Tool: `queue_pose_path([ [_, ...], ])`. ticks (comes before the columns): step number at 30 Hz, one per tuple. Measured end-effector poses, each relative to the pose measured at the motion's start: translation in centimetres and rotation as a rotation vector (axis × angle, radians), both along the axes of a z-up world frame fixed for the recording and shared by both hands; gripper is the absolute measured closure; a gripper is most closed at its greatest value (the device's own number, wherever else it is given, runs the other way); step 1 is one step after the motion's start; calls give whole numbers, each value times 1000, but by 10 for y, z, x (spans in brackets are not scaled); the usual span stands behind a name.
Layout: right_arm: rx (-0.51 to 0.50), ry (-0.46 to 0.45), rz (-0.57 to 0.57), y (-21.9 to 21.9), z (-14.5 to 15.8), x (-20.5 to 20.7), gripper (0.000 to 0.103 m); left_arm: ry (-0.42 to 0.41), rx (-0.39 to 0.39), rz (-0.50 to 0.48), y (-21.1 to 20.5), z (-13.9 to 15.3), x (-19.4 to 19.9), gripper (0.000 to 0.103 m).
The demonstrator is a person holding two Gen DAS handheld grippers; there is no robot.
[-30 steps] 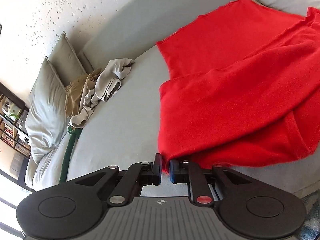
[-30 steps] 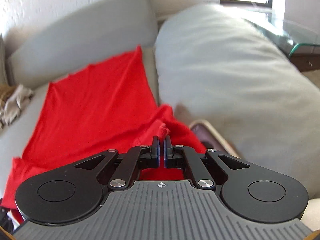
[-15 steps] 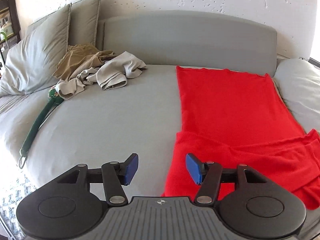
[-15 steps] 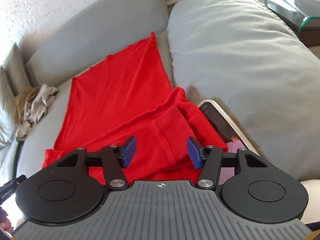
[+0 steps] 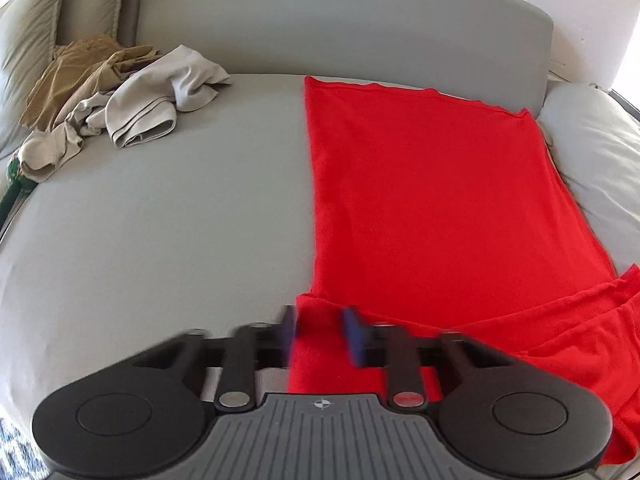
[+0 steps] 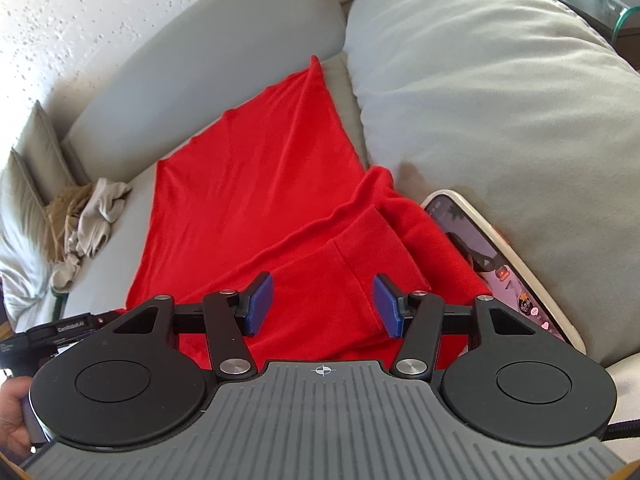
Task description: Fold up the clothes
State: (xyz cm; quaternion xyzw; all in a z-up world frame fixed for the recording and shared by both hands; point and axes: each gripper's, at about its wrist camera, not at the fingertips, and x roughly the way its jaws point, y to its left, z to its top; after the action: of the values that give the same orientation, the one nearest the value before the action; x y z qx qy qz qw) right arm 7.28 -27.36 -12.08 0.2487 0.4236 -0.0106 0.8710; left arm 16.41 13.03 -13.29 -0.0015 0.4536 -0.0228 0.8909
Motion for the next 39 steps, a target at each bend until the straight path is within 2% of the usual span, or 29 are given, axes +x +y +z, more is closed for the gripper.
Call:
queue_pose_path([
  [2, -2, 2, 0, 0, -2, 1, 46, -25, 14, 17, 5, -1, 2, 102],
  [9, -11, 1, -19, -5, -3, 3, 45, -6, 48, 57, 17, -15, 6, 101],
  [13, 5, -23, -38, -14, -1, 7, 44, -30, 71, 89, 17, -5, -4, 80],
  [16, 22, -54, -34, -16, 0, 14, 45, -127, 111, 72, 5, 17, -30, 75],
  [19, 28, -45, 20, -6, -6, 30, 53, -162, 29, -30, -14, 27, -59, 80],
  [21, -6, -31, 60, 6, -14, 43, 55, -120, 30, -80, -29, 15, -71, 79],
  [23, -46, 11, 102, 16, -27, 57, 59, -42, 109, -47, -34, -6, -72, 89],
  [24, -69, 42, 102, 17, -34, 61, 61, -36, 137, -30, -31, -12, -74, 90],
  [25, -92, 74, 98, 17, -40, 64, 80, -43, 157, -14, -26, -17, -75, 89],
  [26, -123, 81, 78, 14, -41, 63, 89, -43, 172, 4, -22, -16, -77, 89],
  [29, -59, 83, 9, -2, -31, 48, 86, -27, 220, 69, -6, -5, -83, 89],
  [30, -99, 68, 7, 0, -22, 40, 86, -28, 216, 86, -1, 0, -87, 86],
  [31, -149, 51, 10, 3, -13, 32, 86, -30, 200, 102, 5, 5, -91, 85],
  [32, -150, 39, 26, 5, -5, 23, 83, -33, 184, 118, 11, 10, -96, 85],
  [33, -143, 28, 45, 6, 3, 14, 83, -32, 137, 134, 16, 15, -101, 85],
  [36, -19, 44, 105, 11, 15, -9, 82, -8, -119, 195, 27, 25, -120, 80],
  [38, 76, 53, 135, 15, 18, -24, 72, 17, -305, 247, 30, 21, -133, 74],
  [39, 113, 54, 139, 17, 17, -32, 70, 26, -359, 277, 30, 16, -137, 74],
])
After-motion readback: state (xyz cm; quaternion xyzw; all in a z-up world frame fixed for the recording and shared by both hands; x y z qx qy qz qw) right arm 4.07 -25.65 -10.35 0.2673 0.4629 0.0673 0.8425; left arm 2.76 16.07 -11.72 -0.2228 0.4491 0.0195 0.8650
